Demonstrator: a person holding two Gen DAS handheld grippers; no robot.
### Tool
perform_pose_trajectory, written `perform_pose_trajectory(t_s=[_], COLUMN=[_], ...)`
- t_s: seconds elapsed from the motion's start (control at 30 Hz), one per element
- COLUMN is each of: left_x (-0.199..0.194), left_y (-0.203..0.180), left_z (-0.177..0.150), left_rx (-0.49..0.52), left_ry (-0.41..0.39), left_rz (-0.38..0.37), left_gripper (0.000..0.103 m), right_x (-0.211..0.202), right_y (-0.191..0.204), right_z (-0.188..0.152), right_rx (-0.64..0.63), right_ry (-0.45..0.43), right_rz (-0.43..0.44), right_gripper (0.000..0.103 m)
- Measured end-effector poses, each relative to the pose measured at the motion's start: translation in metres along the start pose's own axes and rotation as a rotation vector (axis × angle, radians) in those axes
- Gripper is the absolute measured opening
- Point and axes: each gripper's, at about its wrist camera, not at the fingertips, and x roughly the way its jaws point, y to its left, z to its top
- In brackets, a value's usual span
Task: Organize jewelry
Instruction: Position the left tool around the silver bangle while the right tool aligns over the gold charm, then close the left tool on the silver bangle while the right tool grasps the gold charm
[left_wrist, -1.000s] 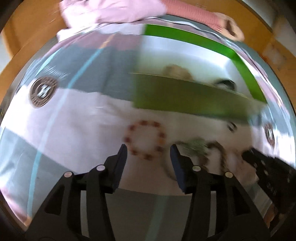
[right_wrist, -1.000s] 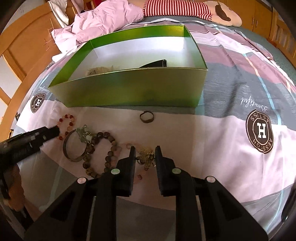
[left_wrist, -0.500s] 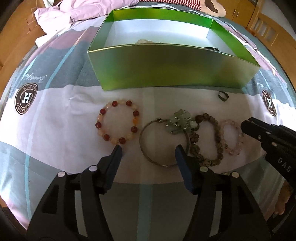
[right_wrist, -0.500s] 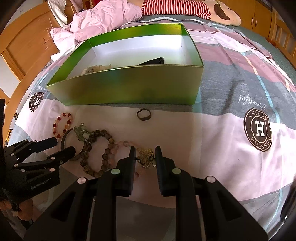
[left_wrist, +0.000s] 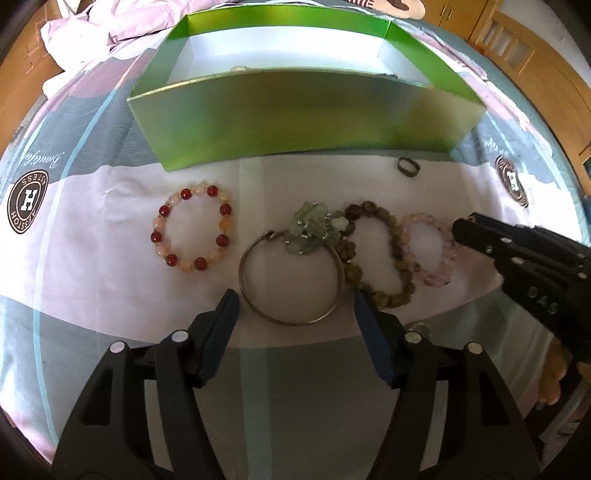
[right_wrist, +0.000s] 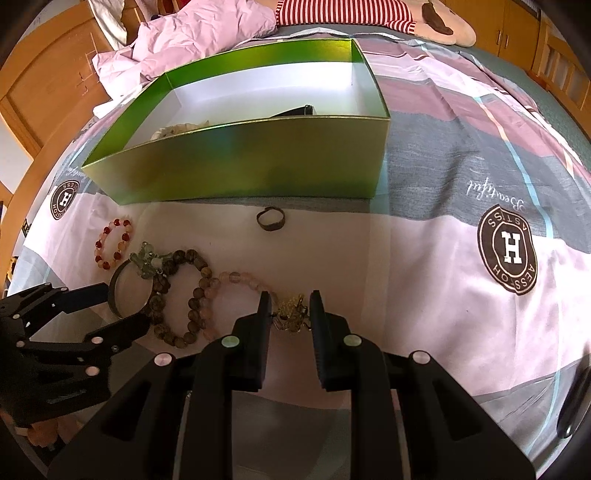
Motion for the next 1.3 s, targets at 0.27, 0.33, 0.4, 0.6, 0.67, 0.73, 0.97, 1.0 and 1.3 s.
perform_pose_trajectory(t_s=[0.27, 0.33, 0.4, 0.6, 0.67, 0.73, 0.97, 1.0, 1.3], left_x=[0.005, 0.006, 0.006, 0.001, -0.005, -0.013, -0.037, -0.037, -0.025], left_y=[-0.002, -0.003, -0.006, -0.006, -0.005, -0.005, 0.002, 0.003, 0.004], left_z=[0.002, 0.002, 0.002, 0.002, -0.001, -0.004, -0.012, -0.012, -0.011], left_rx=[0.007, 0.01, 0.017, 0.016, 0.018, 0.018, 0.01, 0.01, 0.005], left_ry=[-0.043, -0.049, -0.058, -0.056, -0.062, -0.073, -0.105, -0.102, -0.067], left_rz=[0.024, 0.029, 0.045, 0.049, 0.048, 0.051, 0.042, 0.044, 0.06], left_gripper=[0.066, 0.066, 0.061, 0.06, 0.06, 0.06, 0.061, 0.061, 0.061], right_x=[0.002, 0.002, 0.003, 0.0, -0.002, -0.006, -0.019, -0.018, 0.0], right_y=[0.001, 0.001, 0.001, 0.006, 0.006, 0.002, -0.035, -0.038, 0.0], right_z=[-0.001, -0.001, -0.002, -0.001, 0.0, 0.001, 0.009, 0.008, 0.002], right_rx=[-0.006, -0.008, -0.008, -0.043, -0.037, -0.02, 0.123, 0.139, -0.019], right_ry=[0.009, 0.004, 0.006, -0.013, -0.019, -0.023, -0.043, -0.04, 0.004], right_rz=[-0.014, -0.023, -0.022, -0.021, -0.015, -0.001, -0.003, -0.003, -0.005], right_gripper=[0.029, 0.033, 0.033, 0.015, 0.014, 0.014, 0.022, 0.028, 0.038])
